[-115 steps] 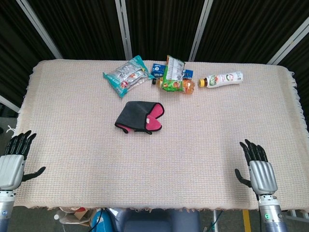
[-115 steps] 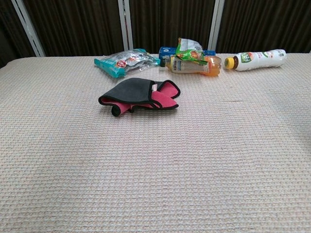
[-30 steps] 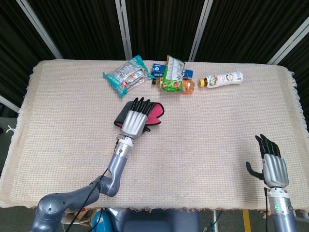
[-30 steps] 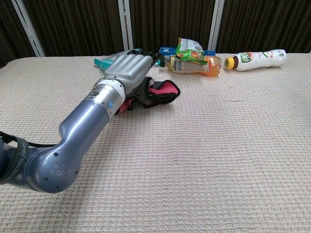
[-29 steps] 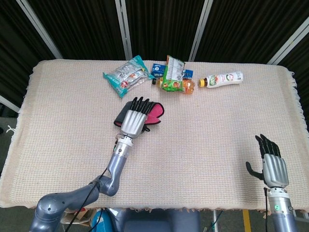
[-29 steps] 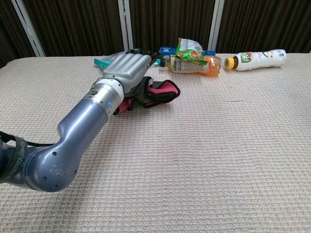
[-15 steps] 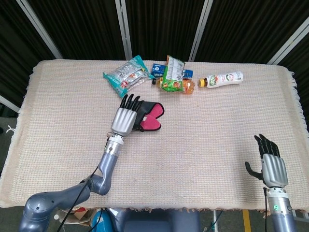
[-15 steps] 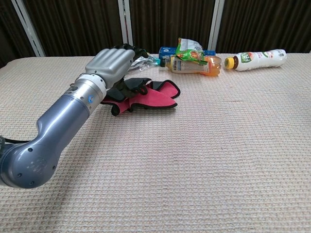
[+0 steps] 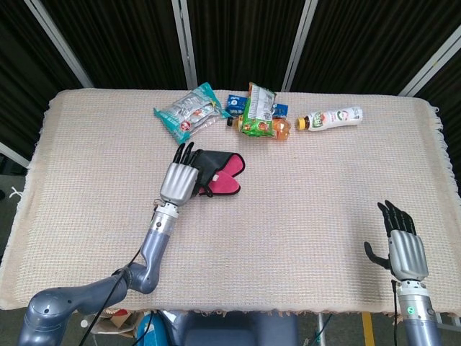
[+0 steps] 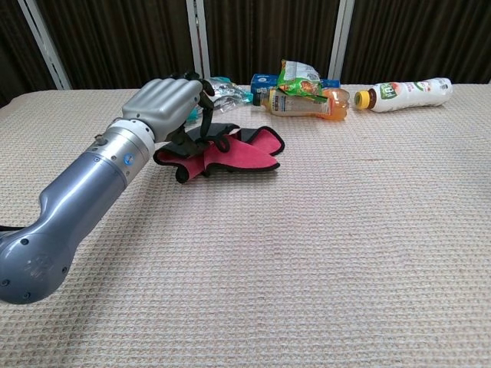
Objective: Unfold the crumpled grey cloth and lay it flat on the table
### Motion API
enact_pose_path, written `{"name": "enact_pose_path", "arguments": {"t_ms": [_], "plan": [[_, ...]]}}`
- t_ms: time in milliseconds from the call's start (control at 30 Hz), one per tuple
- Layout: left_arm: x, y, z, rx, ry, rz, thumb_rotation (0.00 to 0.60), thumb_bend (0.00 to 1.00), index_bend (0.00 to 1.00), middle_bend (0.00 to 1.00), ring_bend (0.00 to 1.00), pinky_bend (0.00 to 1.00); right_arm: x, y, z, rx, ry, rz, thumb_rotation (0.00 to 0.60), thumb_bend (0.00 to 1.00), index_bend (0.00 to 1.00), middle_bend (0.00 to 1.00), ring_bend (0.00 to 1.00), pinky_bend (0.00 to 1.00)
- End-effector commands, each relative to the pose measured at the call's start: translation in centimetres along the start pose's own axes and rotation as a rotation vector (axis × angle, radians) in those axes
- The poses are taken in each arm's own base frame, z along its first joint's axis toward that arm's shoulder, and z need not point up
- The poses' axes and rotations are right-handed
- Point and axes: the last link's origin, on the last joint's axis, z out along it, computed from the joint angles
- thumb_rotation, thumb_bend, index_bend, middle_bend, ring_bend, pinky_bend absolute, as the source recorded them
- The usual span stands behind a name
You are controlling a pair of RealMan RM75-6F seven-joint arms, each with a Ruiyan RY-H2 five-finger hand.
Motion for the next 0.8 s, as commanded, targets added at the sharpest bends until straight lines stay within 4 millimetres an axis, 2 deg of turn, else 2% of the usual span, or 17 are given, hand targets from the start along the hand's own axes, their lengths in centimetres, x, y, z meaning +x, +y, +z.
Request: {"name": "enact_pose_path", "arguments": {"t_ms": [33,400,800], "plan": [[0.0,0.1,0.1,0.001,-0.001,-0.002,0.6,0.37,0.6,0.16,0.0,0.0,0.0,0.0,0.0,0.001,-0.002,0.003,0.6,0.35,0.0,0.0,0.0,0.01],[0.3,0.4,0.4,-0.008,0.005,-0.007,0.6,0.47,0.54,0.17,0.0,0.0,0.0,-0.1,0.0,0.003,-0.008,0.007,0.6,0.35,0.0,0.0,0.0,0.01],[1.4,0.4,0.7,-0.006,0.015,-0.069,0.6,0.51,0.56,0.18,0.0,0.01,-0.3,-0.2,0.0,0.007,-0.016,0.002,0.6,0.35,0.0,0.0,0.0,0.01]]}}
